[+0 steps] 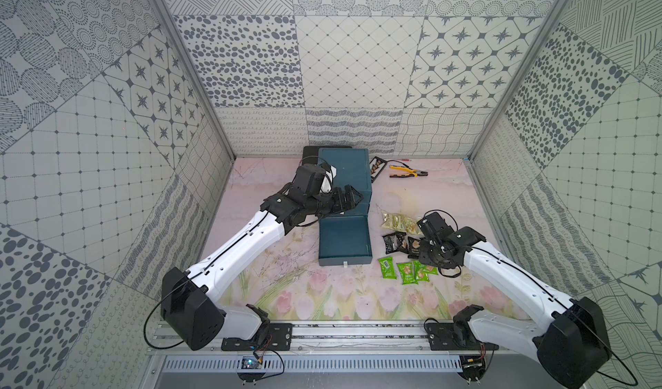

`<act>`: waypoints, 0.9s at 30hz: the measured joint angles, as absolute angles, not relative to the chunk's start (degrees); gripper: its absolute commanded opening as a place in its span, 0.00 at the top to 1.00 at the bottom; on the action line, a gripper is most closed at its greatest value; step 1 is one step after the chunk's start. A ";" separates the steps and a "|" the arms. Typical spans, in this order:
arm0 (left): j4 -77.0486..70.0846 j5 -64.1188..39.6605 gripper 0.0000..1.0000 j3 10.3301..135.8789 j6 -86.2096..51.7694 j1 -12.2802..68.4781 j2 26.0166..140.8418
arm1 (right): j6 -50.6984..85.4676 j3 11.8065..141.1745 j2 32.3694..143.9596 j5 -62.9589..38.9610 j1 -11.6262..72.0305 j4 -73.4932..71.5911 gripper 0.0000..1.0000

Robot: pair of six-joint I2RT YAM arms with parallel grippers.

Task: Take the cookies out of the drawer
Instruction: Place the cookie at the center of the board.

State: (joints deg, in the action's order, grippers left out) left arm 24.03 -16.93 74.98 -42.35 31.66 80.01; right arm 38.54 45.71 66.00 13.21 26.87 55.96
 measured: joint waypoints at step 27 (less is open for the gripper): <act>25.06 -15.53 0.01 82.76 -41.82 24.21 84.84 | 38.59 43.40 80.86 14.68 24.34 51.72 0.39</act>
